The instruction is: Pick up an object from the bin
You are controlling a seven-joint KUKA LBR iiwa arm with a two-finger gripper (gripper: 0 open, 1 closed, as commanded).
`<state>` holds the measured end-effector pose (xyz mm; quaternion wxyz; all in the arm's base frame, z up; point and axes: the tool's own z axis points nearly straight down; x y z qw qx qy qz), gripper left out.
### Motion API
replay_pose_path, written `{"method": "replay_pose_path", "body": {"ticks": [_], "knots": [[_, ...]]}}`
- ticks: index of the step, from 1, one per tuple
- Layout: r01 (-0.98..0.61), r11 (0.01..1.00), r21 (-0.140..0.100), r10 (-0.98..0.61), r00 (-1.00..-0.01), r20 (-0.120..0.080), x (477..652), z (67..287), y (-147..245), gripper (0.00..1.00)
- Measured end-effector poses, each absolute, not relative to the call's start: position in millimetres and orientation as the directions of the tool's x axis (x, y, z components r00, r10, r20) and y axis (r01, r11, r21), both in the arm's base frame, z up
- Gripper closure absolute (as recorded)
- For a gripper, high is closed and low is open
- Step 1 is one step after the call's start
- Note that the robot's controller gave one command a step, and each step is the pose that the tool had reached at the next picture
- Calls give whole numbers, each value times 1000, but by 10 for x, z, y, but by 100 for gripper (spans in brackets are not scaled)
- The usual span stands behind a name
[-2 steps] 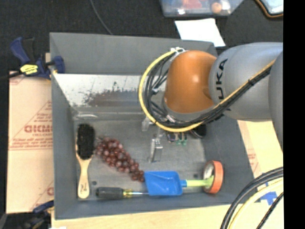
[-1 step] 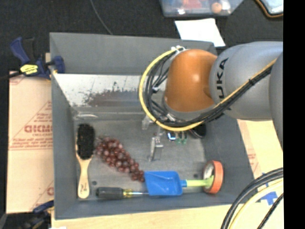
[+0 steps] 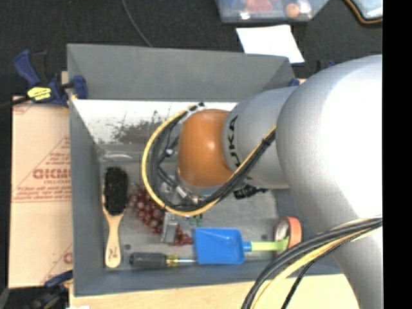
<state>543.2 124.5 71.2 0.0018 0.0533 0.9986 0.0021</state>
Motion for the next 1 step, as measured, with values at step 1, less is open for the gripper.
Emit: {"method": "replay_pose_path", "body": {"ticks": [1], "knots": [[-8,1000,1,-8,-1000,-16,5498,1331,1503,0]]}}
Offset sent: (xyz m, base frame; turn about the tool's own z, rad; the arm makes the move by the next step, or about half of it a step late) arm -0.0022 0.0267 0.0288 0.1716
